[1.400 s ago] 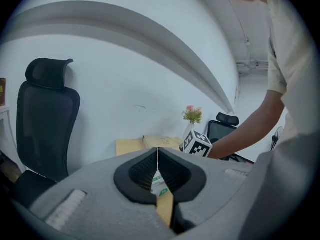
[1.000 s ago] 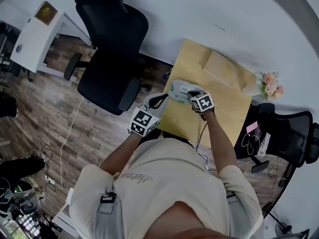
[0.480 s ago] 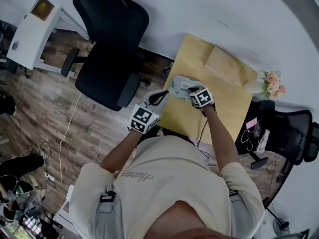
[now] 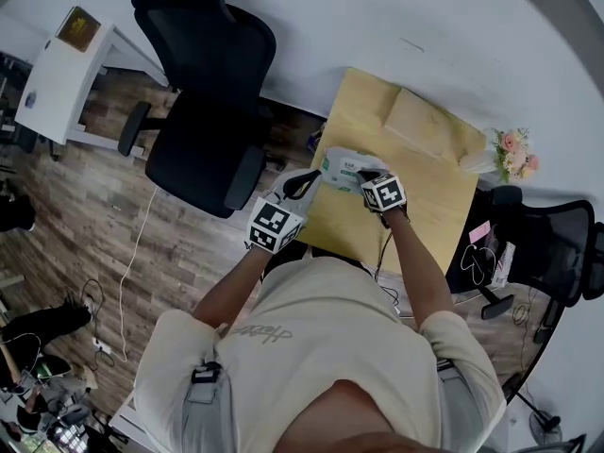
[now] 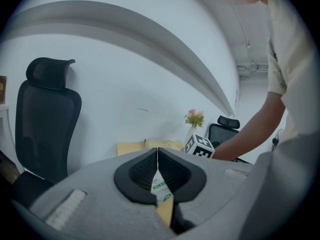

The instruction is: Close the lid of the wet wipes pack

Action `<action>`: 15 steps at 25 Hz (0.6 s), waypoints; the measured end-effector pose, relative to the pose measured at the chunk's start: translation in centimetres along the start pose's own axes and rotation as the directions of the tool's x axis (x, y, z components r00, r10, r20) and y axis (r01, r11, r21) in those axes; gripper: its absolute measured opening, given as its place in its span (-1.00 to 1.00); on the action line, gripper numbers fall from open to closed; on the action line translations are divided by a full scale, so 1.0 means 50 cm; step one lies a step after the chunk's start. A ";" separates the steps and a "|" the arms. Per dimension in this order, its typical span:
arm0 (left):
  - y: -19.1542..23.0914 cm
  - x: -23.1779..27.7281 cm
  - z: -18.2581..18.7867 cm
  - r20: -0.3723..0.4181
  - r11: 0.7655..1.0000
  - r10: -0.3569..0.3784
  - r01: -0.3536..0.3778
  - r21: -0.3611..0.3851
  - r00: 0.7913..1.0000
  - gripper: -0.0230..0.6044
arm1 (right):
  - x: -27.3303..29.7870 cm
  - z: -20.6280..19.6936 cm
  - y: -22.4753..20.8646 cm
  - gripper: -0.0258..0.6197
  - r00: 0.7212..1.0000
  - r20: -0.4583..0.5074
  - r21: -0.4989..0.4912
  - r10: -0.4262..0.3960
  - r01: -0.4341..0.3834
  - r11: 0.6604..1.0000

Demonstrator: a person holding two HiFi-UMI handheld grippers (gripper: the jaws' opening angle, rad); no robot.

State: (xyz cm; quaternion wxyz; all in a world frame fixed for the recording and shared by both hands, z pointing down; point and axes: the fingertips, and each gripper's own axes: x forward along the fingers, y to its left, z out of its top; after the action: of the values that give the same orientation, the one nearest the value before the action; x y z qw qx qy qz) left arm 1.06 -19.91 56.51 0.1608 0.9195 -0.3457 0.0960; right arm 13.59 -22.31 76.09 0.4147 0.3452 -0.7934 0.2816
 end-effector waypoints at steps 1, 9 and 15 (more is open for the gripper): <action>-0.003 0.001 0.005 0.001 1.000 -0.001 0.001 0.006 1.000 -0.87 | -0.012 -0.003 -0.001 -0.92 1.000 0.024 0.018 0.002 -0.002 1.000; -0.026 0.012 0.057 0.018 0.999 -0.028 0.027 0.044 0.999 -0.87 | -0.167 0.009 -0.009 -0.92 0.973 0.227 0.095 -0.044 0.022 0.995; -0.058 0.037 0.127 0.050 0.993 -0.076 0.071 0.092 0.996 -0.87 | -0.331 0.049 -0.034 -0.92 0.895 0.425 0.173 -0.136 0.067 0.983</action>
State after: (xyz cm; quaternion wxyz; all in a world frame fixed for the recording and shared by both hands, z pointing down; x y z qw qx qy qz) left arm 4.78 -21.24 50.45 0.1135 0.9402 -0.3110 0.0807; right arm 20.68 -19.96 61.03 0.2135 0.4712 -0.8226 0.2360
